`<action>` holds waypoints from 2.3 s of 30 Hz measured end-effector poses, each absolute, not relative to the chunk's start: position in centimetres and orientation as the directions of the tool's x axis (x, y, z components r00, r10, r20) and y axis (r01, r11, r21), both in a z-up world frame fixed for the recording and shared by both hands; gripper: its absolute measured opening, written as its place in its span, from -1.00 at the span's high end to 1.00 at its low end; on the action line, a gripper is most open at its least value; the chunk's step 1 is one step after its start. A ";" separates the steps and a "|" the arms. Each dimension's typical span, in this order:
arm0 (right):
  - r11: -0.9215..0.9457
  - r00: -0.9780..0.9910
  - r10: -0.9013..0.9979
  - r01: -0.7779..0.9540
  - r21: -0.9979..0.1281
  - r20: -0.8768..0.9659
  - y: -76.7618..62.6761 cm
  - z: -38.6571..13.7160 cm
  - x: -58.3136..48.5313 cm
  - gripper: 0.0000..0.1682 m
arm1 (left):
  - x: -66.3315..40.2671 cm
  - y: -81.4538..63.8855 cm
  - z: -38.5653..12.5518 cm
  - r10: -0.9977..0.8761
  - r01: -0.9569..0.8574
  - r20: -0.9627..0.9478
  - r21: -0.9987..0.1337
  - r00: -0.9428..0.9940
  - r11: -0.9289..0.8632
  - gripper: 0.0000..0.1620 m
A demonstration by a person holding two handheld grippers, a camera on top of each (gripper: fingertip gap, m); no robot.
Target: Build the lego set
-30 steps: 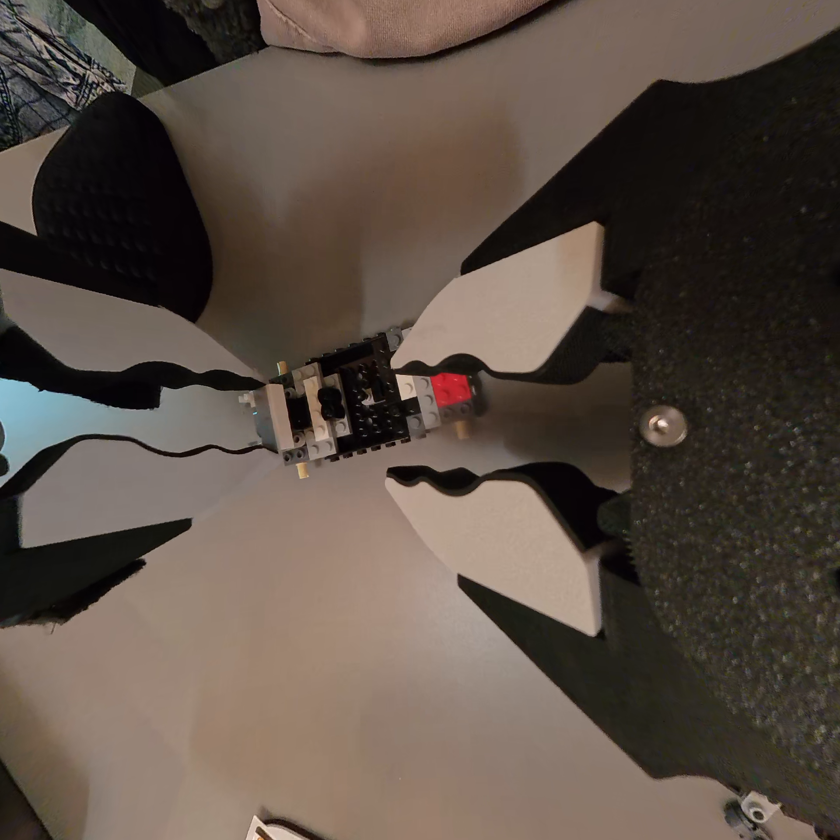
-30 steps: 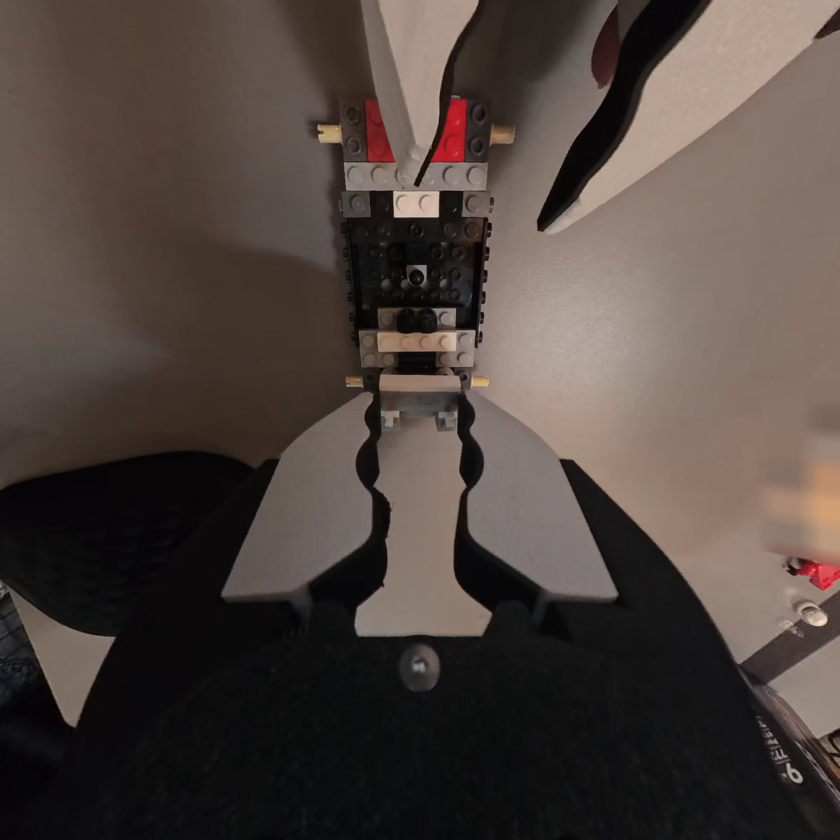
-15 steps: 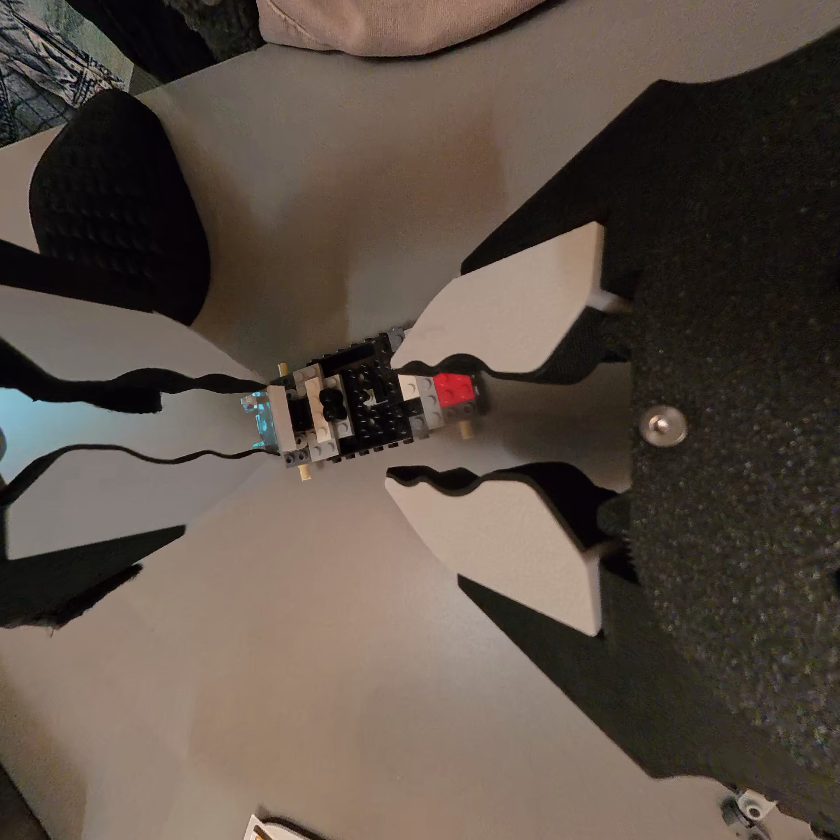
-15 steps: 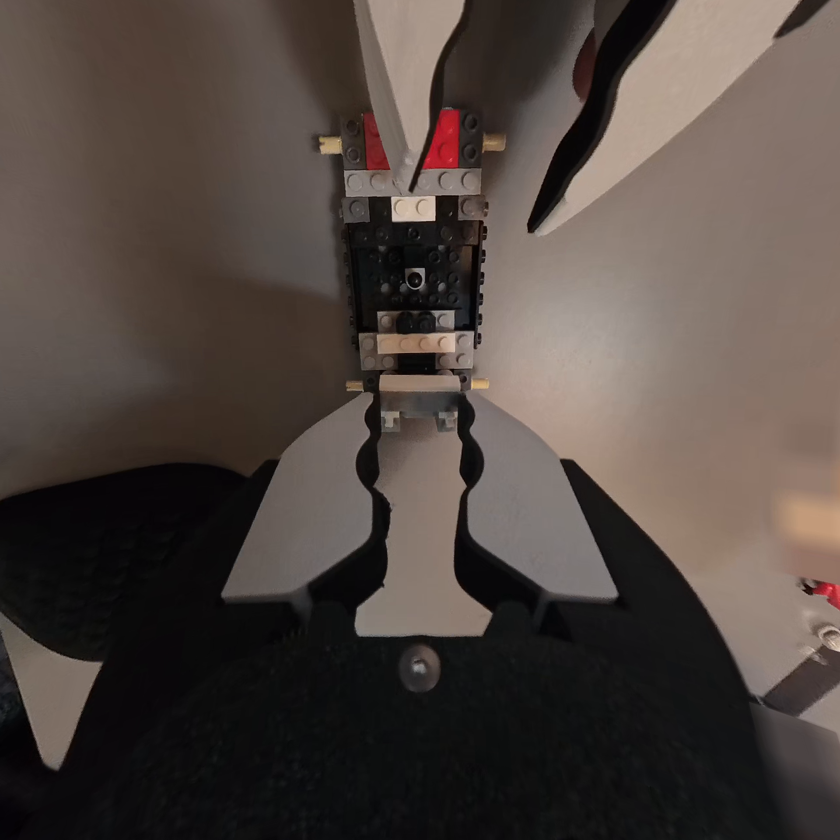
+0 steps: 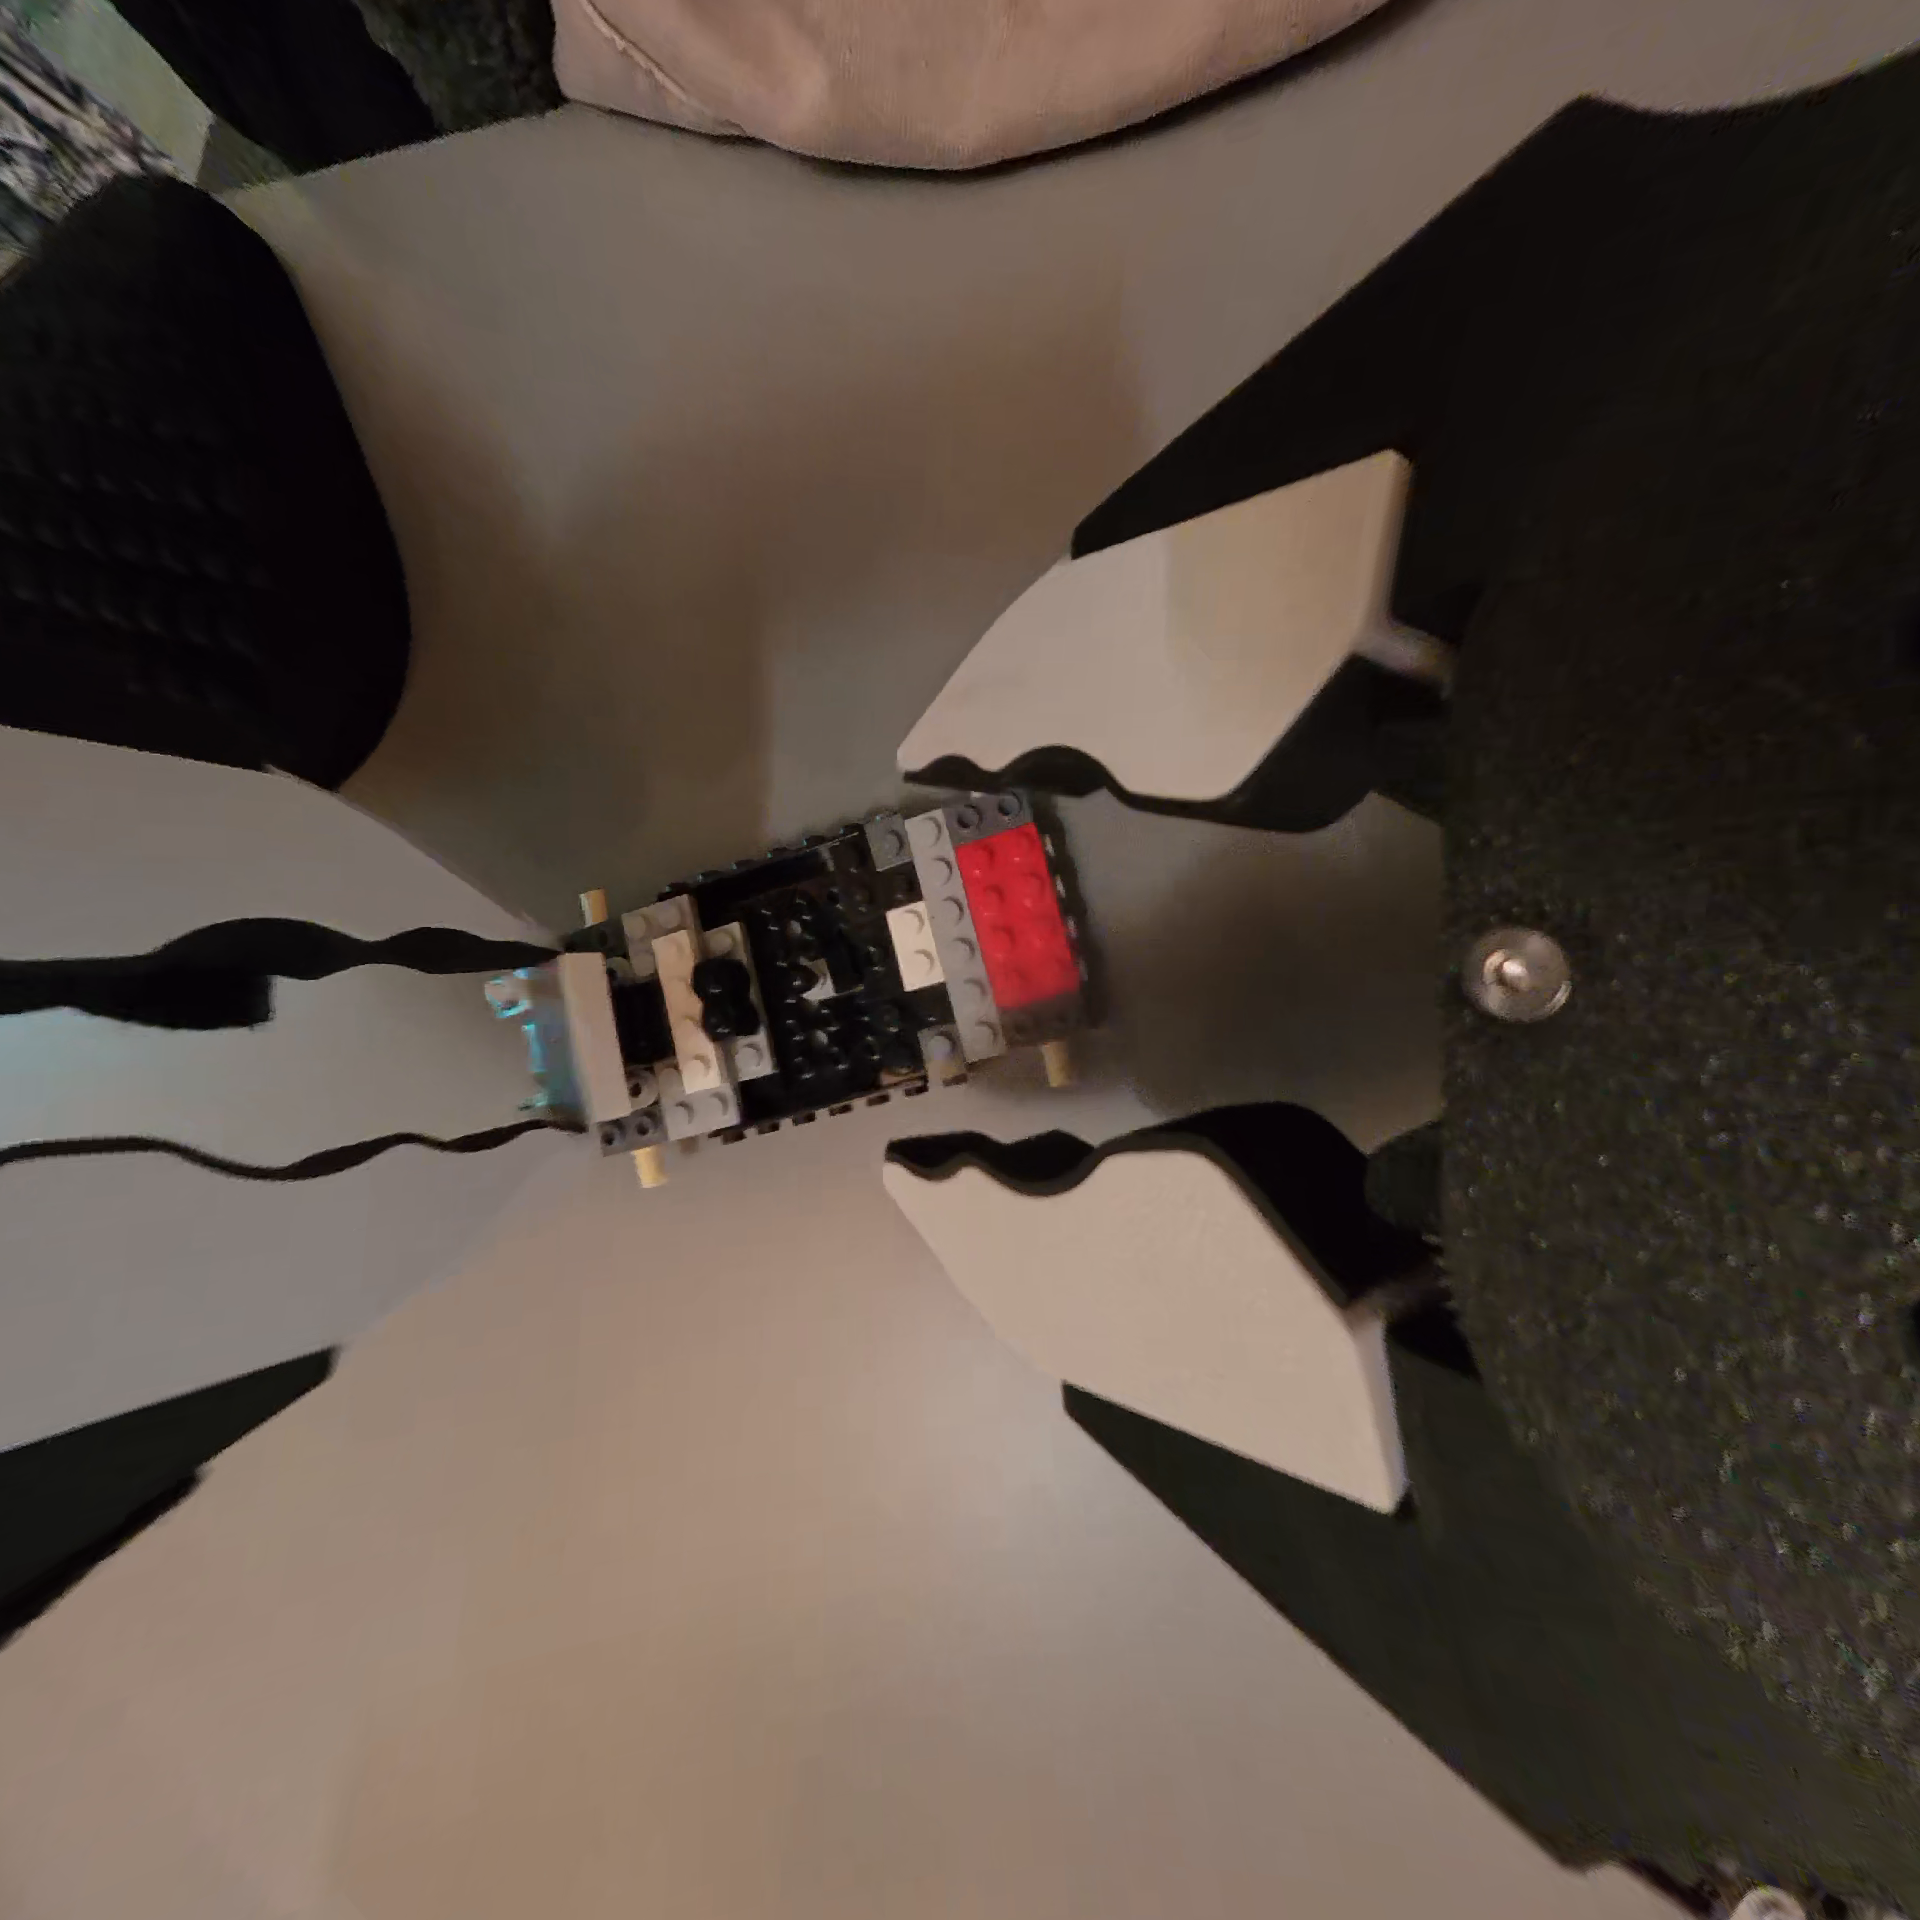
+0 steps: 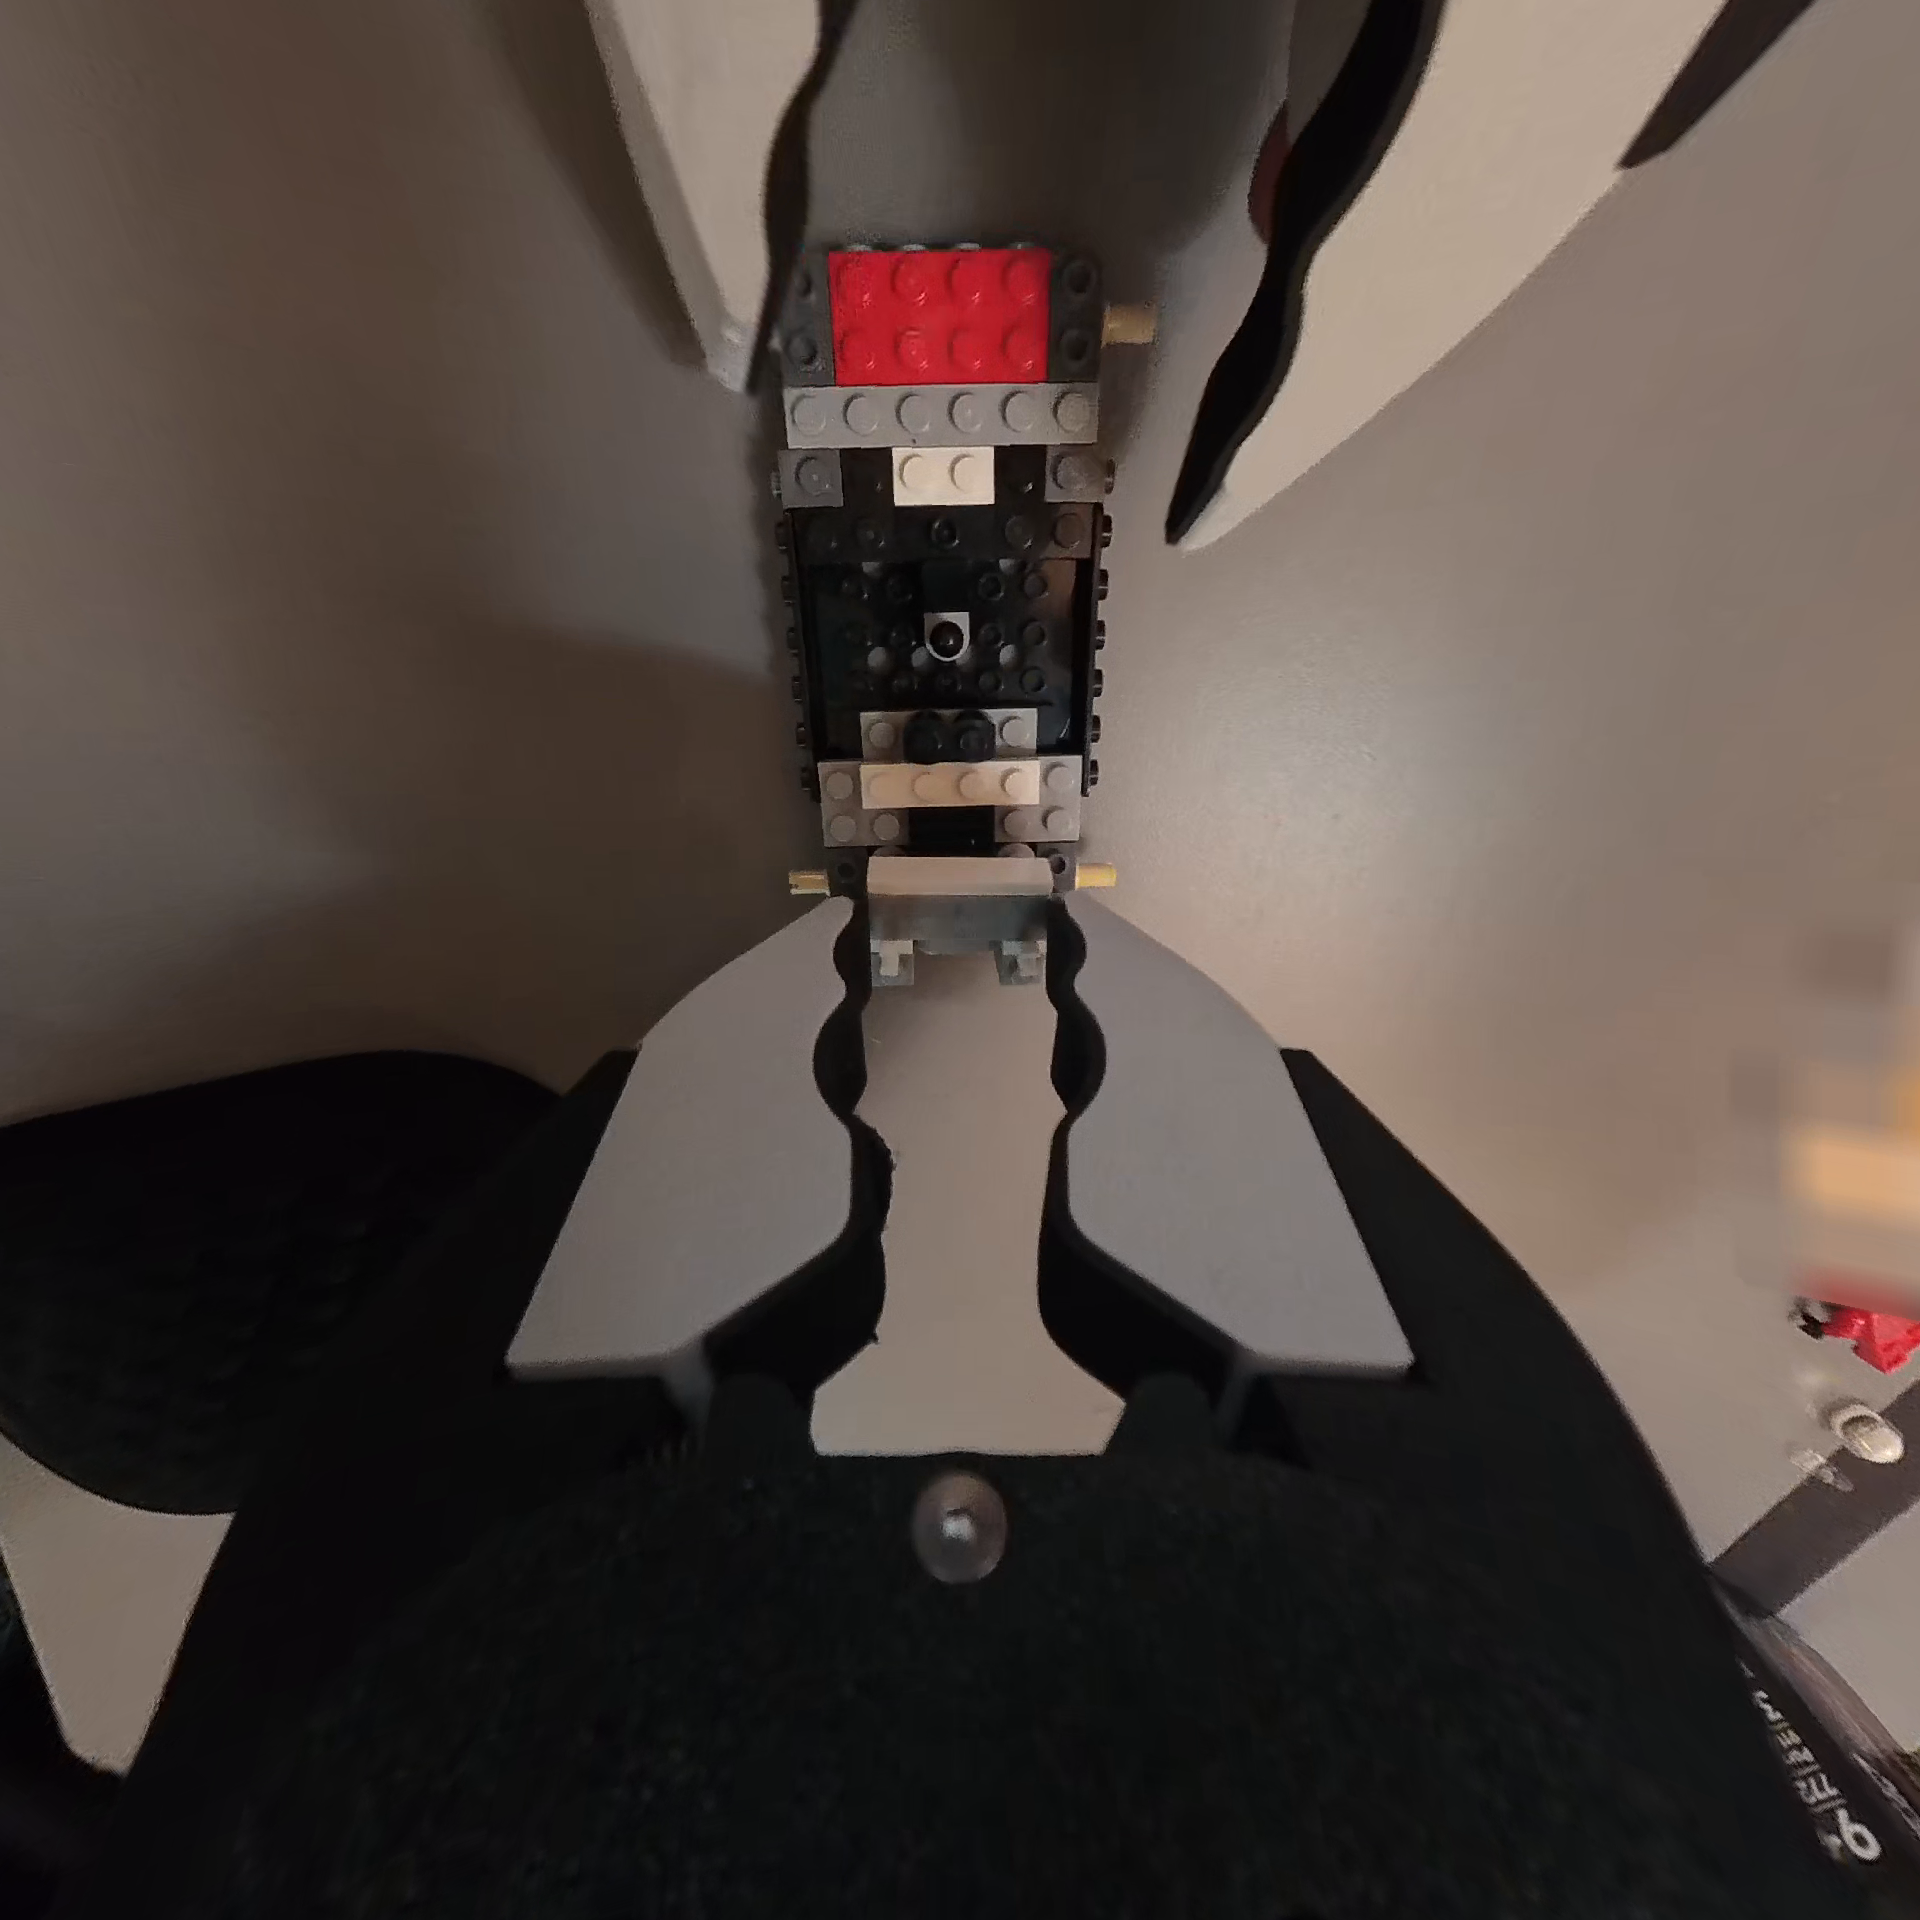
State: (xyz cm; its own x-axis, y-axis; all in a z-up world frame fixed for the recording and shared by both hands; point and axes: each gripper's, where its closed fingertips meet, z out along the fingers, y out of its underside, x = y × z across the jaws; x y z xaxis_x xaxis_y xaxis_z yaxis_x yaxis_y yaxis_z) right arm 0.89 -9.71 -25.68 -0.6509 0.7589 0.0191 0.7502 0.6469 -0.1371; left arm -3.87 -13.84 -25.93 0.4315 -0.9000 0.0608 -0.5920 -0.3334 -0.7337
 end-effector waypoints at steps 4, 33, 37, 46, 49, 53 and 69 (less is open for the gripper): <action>0.630 -0.638 0.770 0.753 -0.191 0.024 -9.6 -25.4 0.8 0.61 | -4.4 -14.2 -27.6 -0.861 -0.648 0.072 -0.628 0.504 -0.432 0.01; 0.661 -0.678 0.735 0.706 -0.253 0.030 -10.5 -26.0 0.5 0.61 | -4.4 -14.9 -28.2 -0.894 -0.700 0.033 -0.610 0.447 -0.373 0.18; 0.671 -0.678 0.735 0.719 -0.184 0.030 -10.5 -26.1 0.6 0.61 | -4.4 -14.9 -28.2 -0.896 -0.704 0.033 -0.607 0.442 -0.369 0.18; 0.665 -0.671 0.741 0.728 -0.164 0.024 -10.5 -26.0 0.4 0.61 | -4.6 -14.9 -28.2 -0.900 -0.699 0.039 -0.616 0.434 -0.363 0.19; 0.662 -0.668 0.743 0.729 -0.171 0.030 -10.5 -26.1 0.4 0.61 | -4.7 -14.9 -28.2 -0.902 -0.700 0.036 -0.617 0.430 -0.358 0.18; 0.648 -0.655 0.755 0.735 -0.199 0.035 -10.6 -26.1 0.3 0.61 | -4.7 -14.9 -28.1 -0.904 -0.698 0.036 -0.624 0.425 -0.353 0.18; 0.632 -0.640 0.764 0.719 -0.289 0.079 -10.3 -26.3 0.1 0.59 | -4.9 -14.7 -28.1 -0.909 -0.691 0.031 -0.639 0.415 -0.338 0.18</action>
